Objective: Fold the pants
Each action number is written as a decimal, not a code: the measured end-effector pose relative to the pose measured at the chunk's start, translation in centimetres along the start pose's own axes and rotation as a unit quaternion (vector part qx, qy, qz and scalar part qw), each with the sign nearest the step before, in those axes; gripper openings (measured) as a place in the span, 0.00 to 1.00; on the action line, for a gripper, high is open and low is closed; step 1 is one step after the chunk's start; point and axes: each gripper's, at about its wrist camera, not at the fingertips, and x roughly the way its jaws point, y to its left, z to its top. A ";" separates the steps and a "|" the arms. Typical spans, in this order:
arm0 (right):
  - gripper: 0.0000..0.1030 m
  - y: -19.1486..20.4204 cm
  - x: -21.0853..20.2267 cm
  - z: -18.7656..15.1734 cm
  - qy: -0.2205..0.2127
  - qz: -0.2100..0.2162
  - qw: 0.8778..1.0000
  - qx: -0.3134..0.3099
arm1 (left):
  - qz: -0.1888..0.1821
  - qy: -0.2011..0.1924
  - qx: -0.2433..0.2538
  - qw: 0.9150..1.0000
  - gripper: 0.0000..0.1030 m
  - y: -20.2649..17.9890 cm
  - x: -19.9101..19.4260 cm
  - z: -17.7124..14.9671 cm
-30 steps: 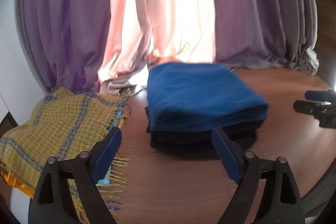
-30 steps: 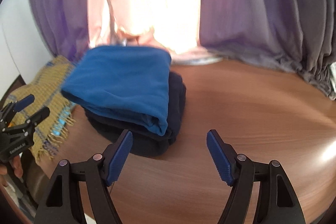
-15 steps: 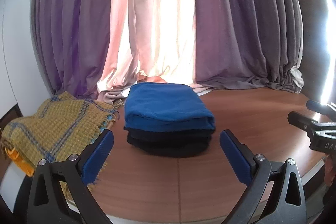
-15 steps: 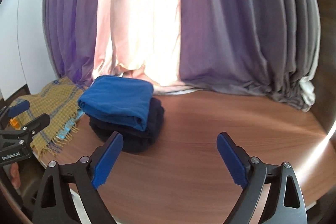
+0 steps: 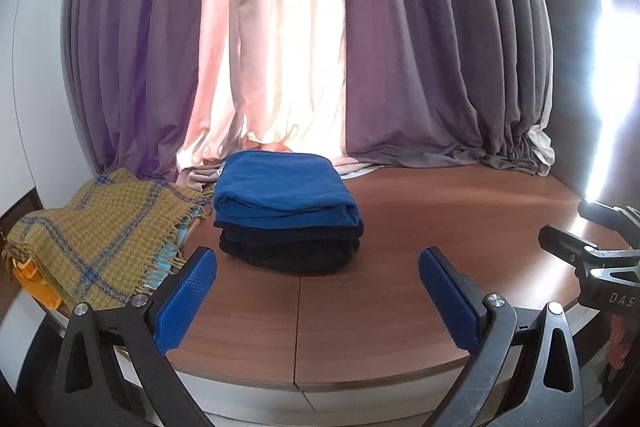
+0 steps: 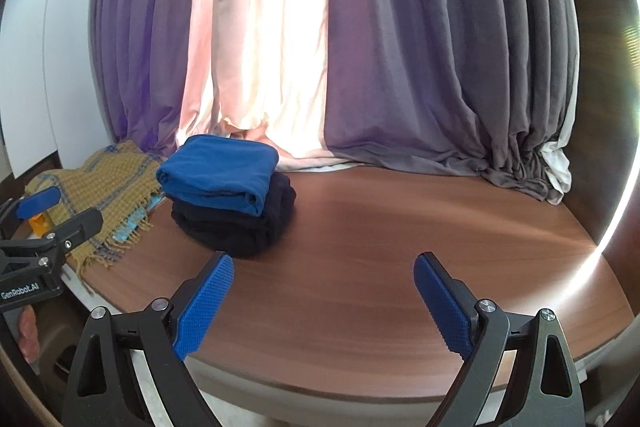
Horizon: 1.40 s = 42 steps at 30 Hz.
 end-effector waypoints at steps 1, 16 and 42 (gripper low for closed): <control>0.90 -0.1 -0.3 -0.2 -0.001 -0.001 1.000 0.000 | 0.000 0.000 0.001 1.000 1.00 -0.2 -0.2 -0.1; 0.90 -1.8 -2.6 -1.5 0.002 -0.003 1.000 0.011 | -0.010 0.005 0.014 1.000 1.00 -2.1 -1.0 -0.4; 0.90 -2.2 -2.8 -1.4 0.002 -0.005 1.000 0.010 | -0.013 0.004 0.019 1.000 1.00 -2.6 -0.8 -0.2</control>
